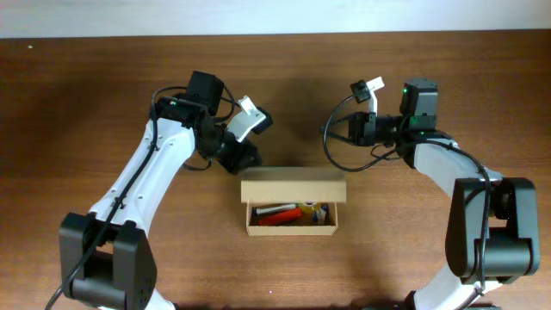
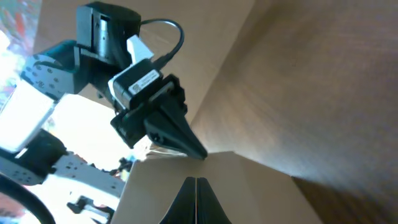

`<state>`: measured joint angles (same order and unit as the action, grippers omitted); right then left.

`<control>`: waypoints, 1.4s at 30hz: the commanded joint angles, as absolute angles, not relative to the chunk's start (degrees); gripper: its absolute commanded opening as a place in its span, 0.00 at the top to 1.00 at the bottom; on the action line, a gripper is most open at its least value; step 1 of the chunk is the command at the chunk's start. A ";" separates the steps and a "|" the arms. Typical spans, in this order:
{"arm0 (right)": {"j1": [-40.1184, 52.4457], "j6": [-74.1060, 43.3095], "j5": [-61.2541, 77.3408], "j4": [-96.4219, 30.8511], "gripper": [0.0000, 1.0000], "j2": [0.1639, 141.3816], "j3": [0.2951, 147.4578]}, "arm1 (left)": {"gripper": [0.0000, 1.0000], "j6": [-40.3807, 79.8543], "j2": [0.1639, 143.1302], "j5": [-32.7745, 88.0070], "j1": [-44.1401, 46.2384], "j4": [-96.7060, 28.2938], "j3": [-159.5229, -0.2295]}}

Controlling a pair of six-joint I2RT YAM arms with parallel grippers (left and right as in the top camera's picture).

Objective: Pack container
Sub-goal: 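Lower the lid onto the box with both grippers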

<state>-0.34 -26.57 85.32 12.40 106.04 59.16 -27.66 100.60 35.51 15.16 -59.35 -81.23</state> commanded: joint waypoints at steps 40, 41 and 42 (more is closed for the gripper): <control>2.85 -1.26 36.93 -54.06 0.96 83.02 75.05 | 0.98 -30.50 89.21 35.62 15.29 -67.11 -79.00; 3.77 -1.26 36.49 -53.60 0.96 81.62 73.03 | 0.98 -30.50 88.38 35.86 15.38 -67.07 -77.95; 4.67 -1.28 36.34 -52.84 0.96 80.09 70.70 | 0.98 -30.50 87.44 36.21 15.59 -66.92 -76.51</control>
